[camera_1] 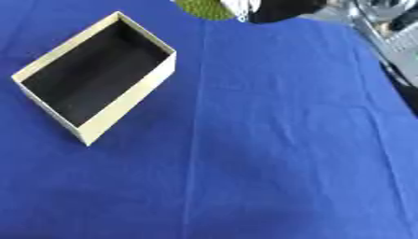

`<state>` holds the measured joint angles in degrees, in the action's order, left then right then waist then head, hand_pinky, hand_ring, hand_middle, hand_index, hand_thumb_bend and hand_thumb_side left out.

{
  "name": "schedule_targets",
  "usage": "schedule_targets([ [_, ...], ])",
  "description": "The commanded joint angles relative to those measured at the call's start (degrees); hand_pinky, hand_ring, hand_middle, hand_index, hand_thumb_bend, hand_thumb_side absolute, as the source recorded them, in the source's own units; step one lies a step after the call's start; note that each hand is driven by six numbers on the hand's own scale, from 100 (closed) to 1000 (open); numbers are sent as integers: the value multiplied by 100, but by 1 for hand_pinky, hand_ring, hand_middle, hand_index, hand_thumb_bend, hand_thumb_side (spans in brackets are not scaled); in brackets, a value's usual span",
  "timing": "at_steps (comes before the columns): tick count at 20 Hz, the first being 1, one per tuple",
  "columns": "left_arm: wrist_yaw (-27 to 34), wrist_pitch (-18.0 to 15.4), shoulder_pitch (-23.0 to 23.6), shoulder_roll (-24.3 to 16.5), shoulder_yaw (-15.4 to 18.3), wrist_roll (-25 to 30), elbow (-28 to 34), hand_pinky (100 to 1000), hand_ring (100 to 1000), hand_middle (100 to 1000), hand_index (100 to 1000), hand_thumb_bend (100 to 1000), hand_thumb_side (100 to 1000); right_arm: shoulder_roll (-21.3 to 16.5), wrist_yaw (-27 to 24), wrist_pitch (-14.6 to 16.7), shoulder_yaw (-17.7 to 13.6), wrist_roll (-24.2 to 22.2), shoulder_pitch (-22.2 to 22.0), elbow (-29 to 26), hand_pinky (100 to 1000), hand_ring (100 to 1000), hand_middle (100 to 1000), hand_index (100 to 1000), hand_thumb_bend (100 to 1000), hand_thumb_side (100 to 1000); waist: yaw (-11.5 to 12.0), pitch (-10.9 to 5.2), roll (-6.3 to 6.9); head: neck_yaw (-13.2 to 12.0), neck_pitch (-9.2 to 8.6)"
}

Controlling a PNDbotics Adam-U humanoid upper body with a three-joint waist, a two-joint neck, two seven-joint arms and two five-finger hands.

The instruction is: Pick up objects on the table and place them in the box.

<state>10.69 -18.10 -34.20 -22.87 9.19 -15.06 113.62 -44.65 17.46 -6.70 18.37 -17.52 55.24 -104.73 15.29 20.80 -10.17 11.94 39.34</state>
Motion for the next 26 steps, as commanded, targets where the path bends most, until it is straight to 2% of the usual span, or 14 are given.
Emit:
schedule_targets([
  [1, 61, 0, -163, 0, -55, 72, 97, 656, 602, 517, 652, 100, 320, 380, 268, 150, 108, -14, 378, 737, 632, 540, 508, 652, 100, 125, 49, -137, 32, 119, 16],
  [6, 141, 9, -310, 94, -134, 160, 97, 656, 602, 517, 652, 100, 318, 1044, 596, 504, 182, 126, 799, 1820, 638, 541, 507, 653, 100, 127, 237, -102, -25, 296, -27],
  [8, 161, 9, -340, 112, -147, 181, 97, 656, 602, 517, 652, 100, 319, 1195, 601, 682, 197, 157, 866, 2054, 639, 543, 509, 655, 100, 130, 278, -91, -38, 342, -35],
  [13, 223, 10, -466, 193, -204, 243, 97, 655, 603, 518, 652, 100, 320, 1678, 1064, 960, 286, 117, 1104, 2836, 648, 556, 515, 661, 100, 141, 460, -50, -105, 510, -29],
  [18, 256, 7, -568, 233, -243, 276, 97, 655, 603, 519, 652, 100, 319, 1848, 1271, 1389, 395, -231, 1094, 3347, 695, 606, 553, 693, 100, 117, 556, -27, -170, 586, -5],
  [23, 264, 6, -607, 235, -260, 293, 97, 654, 603, 519, 652, 100, 319, 1866, 1176, 1828, 343, -829, 1103, 3544, 737, 661, 586, 722, 100, 100, 589, -11, -203, 607, 50],
  [26, 263, 6, -609, 234, -262, 296, 97, 654, 603, 518, 652, 100, 319, 1860, 1157, 1942, 281, -971, 1119, 3584, 744, 677, 593, 727, 100, 100, 590, -6, -205, 603, 75],
])
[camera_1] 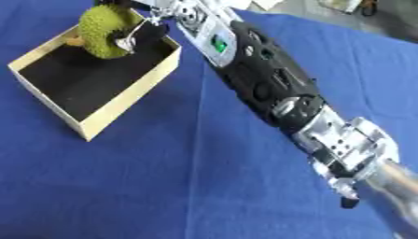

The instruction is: Pick up objects on the table and place them in the box.

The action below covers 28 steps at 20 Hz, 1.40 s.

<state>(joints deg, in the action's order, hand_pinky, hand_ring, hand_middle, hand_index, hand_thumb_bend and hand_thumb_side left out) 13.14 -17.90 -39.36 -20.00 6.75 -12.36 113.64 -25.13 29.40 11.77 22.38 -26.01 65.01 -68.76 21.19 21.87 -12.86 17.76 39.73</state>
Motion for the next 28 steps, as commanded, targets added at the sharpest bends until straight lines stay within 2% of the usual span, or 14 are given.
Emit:
schedule_targets([
  [1, 18, -11, -92, -53, -19, 28, 95, 654, 603, 518, 652, 100, 319, -93, -20, 107, -127, -144, 145, -2, 750, 689, 606, 741, 100, 100, -2, -112, 64, 17, 41],
  [3, 18, -11, -94, -51, -24, 35, 95, 654, 603, 518, 652, 100, 318, -94, 96, 118, -126, -197, 149, 13, 772, 733, 674, 792, 107, 100, -1, -112, 64, 19, 44],
  [4, 19, -10, -94, -49, -27, 38, 95, 654, 603, 518, 652, 100, 318, -93, 168, 133, -122, -232, 146, 13, 796, 772, 731, 840, 148, 158, -1, -112, 65, 17, 45],
  [6, 20, -10, -91, -50, -27, 39, 95, 654, 603, 518, 652, 100, 319, -102, 311, 187, -115, -334, 142, -13, 831, 823, 797, 892, 183, 315, -10, -112, 68, 11, 44],
  [7, 18, -9, -87, -53, -26, 39, 95, 654, 603, 518, 652, 100, 318, -108, 357, 216, -126, -371, 142, -48, 850, 846, 821, 910, 165, 449, -17, -113, 71, 6, 44],
  [9, 8, -9, -77, -59, -21, 38, 95, 655, 603, 518, 652, 100, 317, -128, 397, 233, -167, -389, 150, -162, 865, 860, 839, 923, 107, 571, -33, -112, 81, -6, 44],
  [12, -18, -13, -50, -74, -10, 30, 95, 655, 603, 518, 651, 100, 314, -183, 374, 179, -227, -364, 166, -404, 877, 869, 851, 939, 100, 612, -67, -118, 101, -17, 57],
  [18, -50, -12, 4, -100, -1, 18, 95, 655, 602, 517, 651, 100, 313, -315, 72, -42, -400, -298, 158, -967, 867, 854, 844, 936, 100, 546, -138, -136, 139, -24, 74],
  [23, -70, 5, 80, -131, 11, 13, 95, 655, 601, 516, 651, 100, 315, -519, -359, -347, -788, -93, 100, -1547, 859, 840, 836, 930, 100, 441, -233, -158, 179, -78, 98],
  [25, -77, 2, 100, -138, 20, 13, 95, 655, 601, 516, 651, 100, 315, -623, -585, -485, -984, 54, 66, -1770, 849, 825, 822, 918, 100, 345, -270, -164, 201, -87, 113],
  [28, -97, 6, 161, -171, 55, -21, 95, 655, 601, 516, 650, 100, 317, -1002, -1212, -699, -1331, 461, -123, -2388, 827, 803, 796, 895, 100, 202, -360, -185, 221, -125, 152],
])
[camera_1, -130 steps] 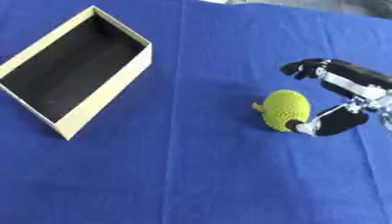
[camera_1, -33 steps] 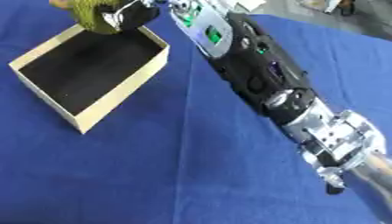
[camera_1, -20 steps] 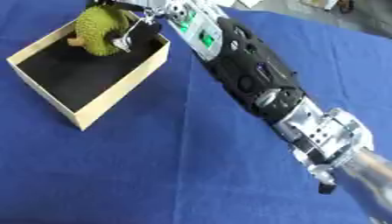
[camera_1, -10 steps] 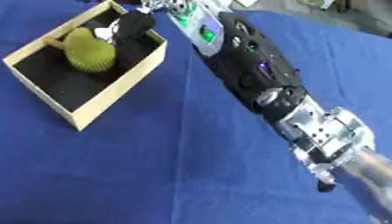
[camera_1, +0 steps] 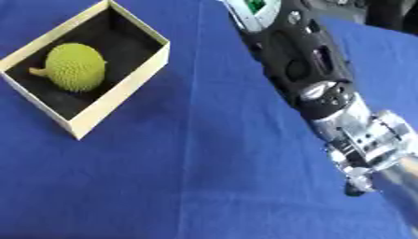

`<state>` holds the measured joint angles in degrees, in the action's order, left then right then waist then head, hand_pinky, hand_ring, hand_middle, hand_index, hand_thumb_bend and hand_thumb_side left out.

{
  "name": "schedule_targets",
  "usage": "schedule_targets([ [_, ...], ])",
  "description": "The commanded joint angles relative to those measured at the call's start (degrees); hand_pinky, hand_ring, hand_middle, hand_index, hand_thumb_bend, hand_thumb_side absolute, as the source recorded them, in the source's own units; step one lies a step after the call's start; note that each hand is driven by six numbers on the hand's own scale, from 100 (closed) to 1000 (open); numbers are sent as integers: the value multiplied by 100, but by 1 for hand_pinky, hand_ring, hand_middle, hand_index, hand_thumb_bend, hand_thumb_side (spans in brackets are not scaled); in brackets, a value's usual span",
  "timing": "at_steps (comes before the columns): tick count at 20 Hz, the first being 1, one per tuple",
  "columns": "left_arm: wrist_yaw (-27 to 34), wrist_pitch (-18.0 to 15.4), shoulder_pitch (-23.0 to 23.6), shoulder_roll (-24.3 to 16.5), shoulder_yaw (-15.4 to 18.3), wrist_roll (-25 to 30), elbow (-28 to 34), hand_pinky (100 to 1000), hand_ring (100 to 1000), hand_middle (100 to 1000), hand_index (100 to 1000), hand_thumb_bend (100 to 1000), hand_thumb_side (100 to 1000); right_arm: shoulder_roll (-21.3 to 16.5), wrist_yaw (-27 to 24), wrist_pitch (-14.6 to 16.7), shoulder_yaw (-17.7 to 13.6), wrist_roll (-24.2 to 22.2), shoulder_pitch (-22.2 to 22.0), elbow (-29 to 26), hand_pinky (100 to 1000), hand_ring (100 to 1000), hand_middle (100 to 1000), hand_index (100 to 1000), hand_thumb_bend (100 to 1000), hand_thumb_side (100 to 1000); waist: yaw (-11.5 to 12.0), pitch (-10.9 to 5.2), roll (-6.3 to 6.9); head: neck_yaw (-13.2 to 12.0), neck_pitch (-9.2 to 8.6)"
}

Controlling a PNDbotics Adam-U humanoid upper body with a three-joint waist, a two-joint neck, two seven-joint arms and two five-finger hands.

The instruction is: Pick up objects on the table and place them in the box.

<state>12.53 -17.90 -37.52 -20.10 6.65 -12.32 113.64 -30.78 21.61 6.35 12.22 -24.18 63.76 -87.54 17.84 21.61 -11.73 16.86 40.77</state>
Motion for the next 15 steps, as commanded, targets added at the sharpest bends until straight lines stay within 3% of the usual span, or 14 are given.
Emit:
schedule_targets([
  [1, -45, 6, -7, -174, 75, -35, 95, 654, 601, 515, 650, 100, 316, -596, -647, -253, -424, 440, -99, -759, 817, 794, 789, 886, 100, 155, -51, -164, 112, -53, 53],
  [5, -108, -2, 87, -253, 139, -102, 95, 655, 600, 514, 650, 100, 316, -1376, -1805, -573, -1049, 1573, -904, -2049, 796, 771, 769, 855, 100, 180, -211, -174, 154, -184, 46],
  [7, -143, -4, 141, -292, 171, -133, 95, 655, 599, 514, 649, 100, 314, -1646, -2254, -551, -1325, 2176, -1375, -2539, 801, 773, 769, 852, 100, 203, -290, -167, 191, -261, 10],
  [10, -198, -17, 201, -346, 220, -179, 95, 655, 599, 513, 649, 100, 306, -1861, -2548, -74, -1626, 2941, -1979, -2686, 803, 774, 767, 849, 100, 289, -390, -138, 257, -378, -80],
  [13, -258, -40, 249, -399, 276, -238, 95, 655, 599, 513, 649, 100, 297, -1852, -2486, 412, -1809, 3557, -2473, -2703, 802, 780, 771, 846, 100, 374, -476, -96, 327, -498, -179],
  [15, -293, -55, 268, -422, 301, -270, 95, 655, 599, 513, 649, 100, 295, -1774, -2386, 625, -1876, 3853, -2650, -2705, 801, 780, 772, 847, 100, 384, -516, -71, 364, -552, -222],
])
